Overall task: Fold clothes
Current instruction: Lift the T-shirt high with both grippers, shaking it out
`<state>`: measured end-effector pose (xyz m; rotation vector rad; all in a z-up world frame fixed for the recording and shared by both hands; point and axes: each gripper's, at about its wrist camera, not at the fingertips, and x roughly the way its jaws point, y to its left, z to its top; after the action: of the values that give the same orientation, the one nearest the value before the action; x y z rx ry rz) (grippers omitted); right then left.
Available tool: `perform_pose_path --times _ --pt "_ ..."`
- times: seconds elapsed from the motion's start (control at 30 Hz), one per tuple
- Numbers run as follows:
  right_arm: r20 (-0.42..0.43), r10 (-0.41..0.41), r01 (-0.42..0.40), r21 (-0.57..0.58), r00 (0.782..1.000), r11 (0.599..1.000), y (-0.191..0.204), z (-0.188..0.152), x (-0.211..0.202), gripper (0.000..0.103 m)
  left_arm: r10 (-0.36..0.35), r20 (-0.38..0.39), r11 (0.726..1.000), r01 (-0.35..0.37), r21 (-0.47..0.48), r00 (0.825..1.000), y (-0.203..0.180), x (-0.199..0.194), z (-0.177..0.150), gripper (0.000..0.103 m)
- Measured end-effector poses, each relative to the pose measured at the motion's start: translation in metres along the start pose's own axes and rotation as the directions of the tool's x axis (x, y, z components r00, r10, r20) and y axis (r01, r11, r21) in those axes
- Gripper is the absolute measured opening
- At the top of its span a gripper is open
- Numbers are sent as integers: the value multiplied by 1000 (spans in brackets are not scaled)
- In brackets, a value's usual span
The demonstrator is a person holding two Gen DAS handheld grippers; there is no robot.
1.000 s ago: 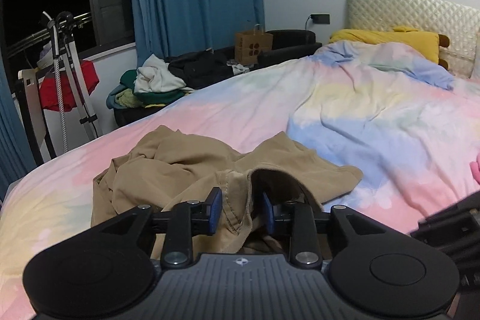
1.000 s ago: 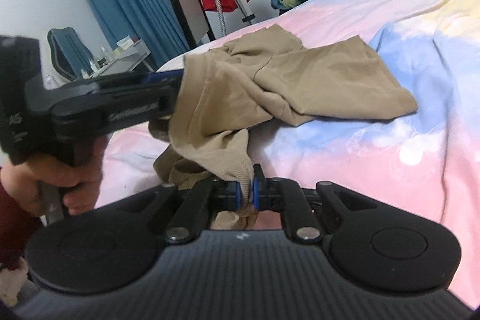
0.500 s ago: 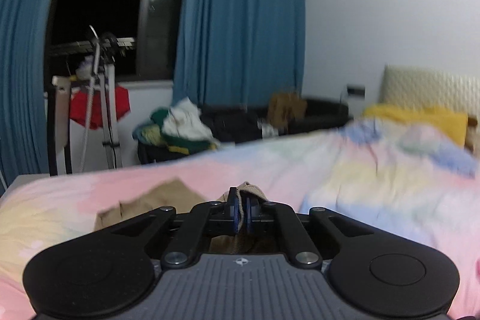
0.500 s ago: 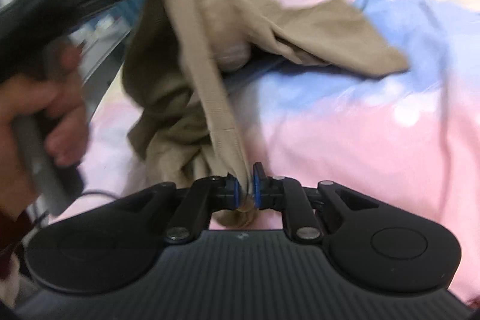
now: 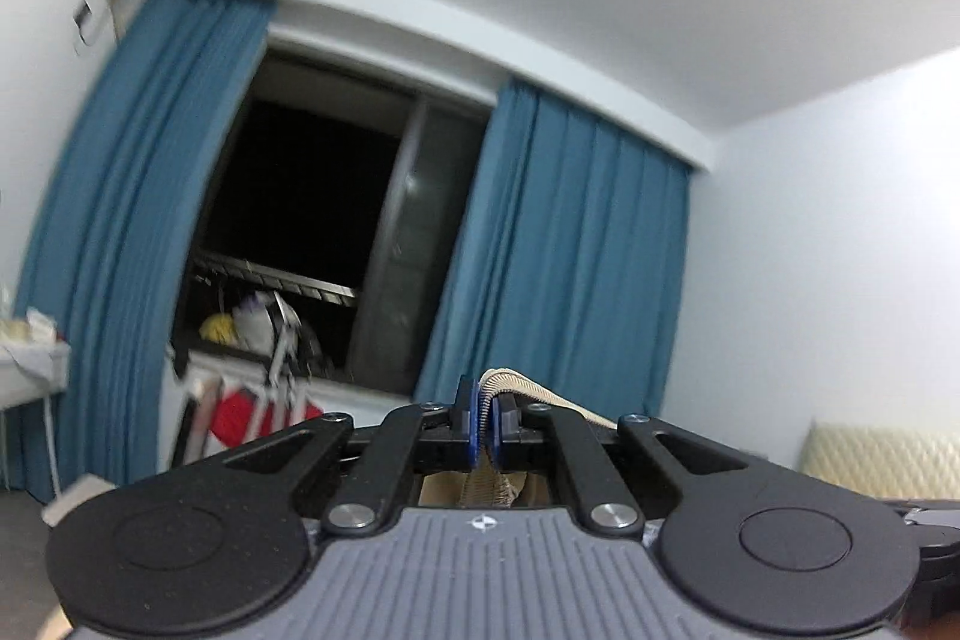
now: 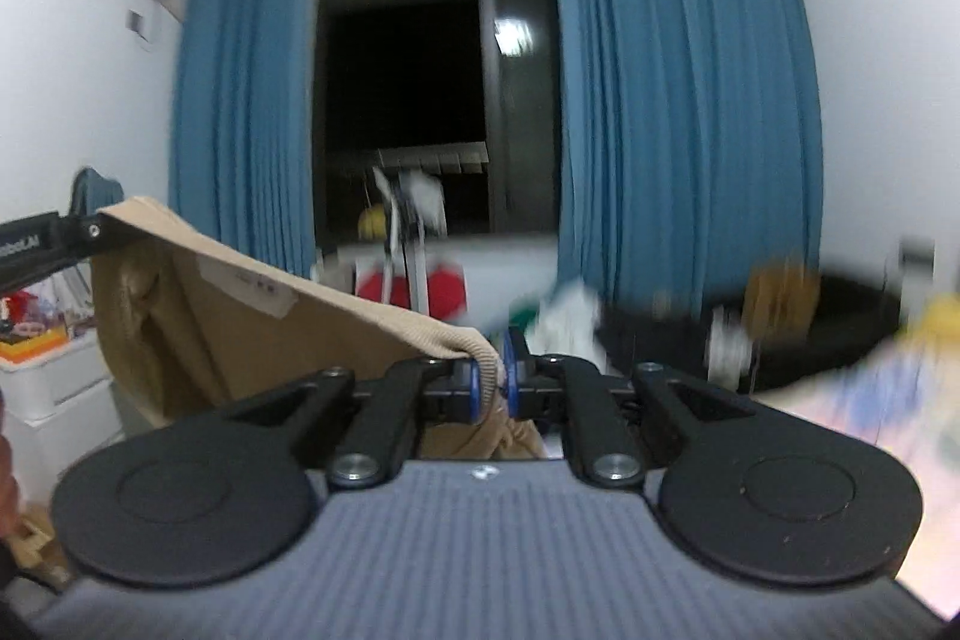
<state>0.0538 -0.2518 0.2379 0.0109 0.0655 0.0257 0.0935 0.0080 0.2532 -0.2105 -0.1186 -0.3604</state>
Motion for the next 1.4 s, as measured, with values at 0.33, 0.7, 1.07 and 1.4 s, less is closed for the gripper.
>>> perform_pose_path --times 0.33,0.7,1.07,1.4 --pt "156 -18 56 -247 988 967 27 123 -95 11 64 72 994 -70 84 995 -60 -87 116 5" --pt "229 -43 111 -294 973 949 53 159 -148 10 79 94 992 -88 92 992 -71 -154 148 4" --pt "79 0 21 -256 997 967 67 111 -55 11 179 -38 979 -175 107 983 -7 -69 70 5" --pt "-164 -11 -6 -100 986 995 45 -30 213 11 257 -216 966 -250 58 942 104 147 -123 5"
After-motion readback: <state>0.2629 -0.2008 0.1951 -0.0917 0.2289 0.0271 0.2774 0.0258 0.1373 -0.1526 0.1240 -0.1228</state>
